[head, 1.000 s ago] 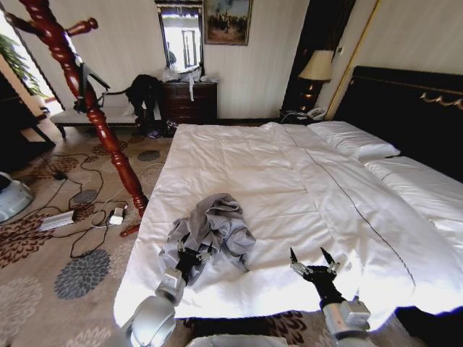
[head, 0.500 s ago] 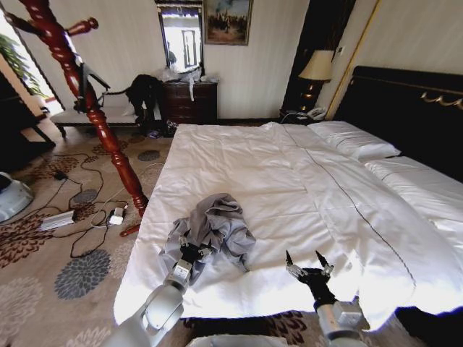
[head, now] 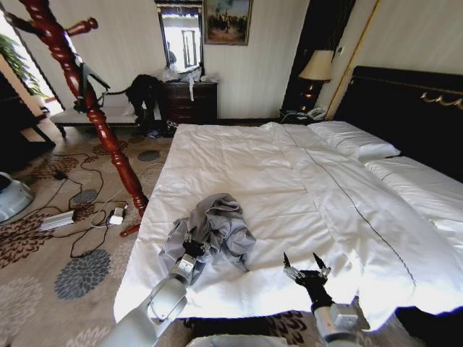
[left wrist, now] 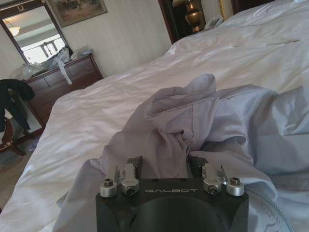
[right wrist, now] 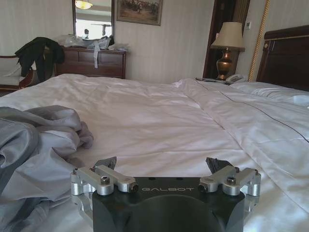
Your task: Pick up the clothes from the bed and hang them on the clothes hanger.
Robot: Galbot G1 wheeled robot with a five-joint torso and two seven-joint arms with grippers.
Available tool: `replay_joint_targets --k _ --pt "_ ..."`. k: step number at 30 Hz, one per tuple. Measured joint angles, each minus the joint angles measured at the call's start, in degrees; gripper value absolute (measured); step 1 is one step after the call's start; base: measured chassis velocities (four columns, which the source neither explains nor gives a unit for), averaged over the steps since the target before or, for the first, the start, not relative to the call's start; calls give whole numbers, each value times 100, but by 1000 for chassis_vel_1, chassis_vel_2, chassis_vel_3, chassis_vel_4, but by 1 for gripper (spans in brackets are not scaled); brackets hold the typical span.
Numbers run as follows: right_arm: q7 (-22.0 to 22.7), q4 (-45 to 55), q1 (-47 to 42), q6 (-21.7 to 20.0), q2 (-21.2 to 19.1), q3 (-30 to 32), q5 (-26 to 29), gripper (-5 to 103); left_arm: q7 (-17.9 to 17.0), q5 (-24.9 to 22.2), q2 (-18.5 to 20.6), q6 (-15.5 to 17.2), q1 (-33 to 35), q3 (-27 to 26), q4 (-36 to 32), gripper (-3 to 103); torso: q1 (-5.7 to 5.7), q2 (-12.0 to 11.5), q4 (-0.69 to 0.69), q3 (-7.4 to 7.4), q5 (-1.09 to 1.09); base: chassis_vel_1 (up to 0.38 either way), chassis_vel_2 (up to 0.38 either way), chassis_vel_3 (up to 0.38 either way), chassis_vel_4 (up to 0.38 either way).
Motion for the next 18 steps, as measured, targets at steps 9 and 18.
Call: replay_joint_targets --k 9,18 --pt "14 -15 6 8 12 2 0 100 34 -13 -30 16 81 -8 24 47 0 0 0 0 0 0 0 0 0" --pt "36 -66 7 27 21 -45 -43 100 6 -6 -71 17 246 -144 13 38 0 0 0 0 0 0 0 0 0"
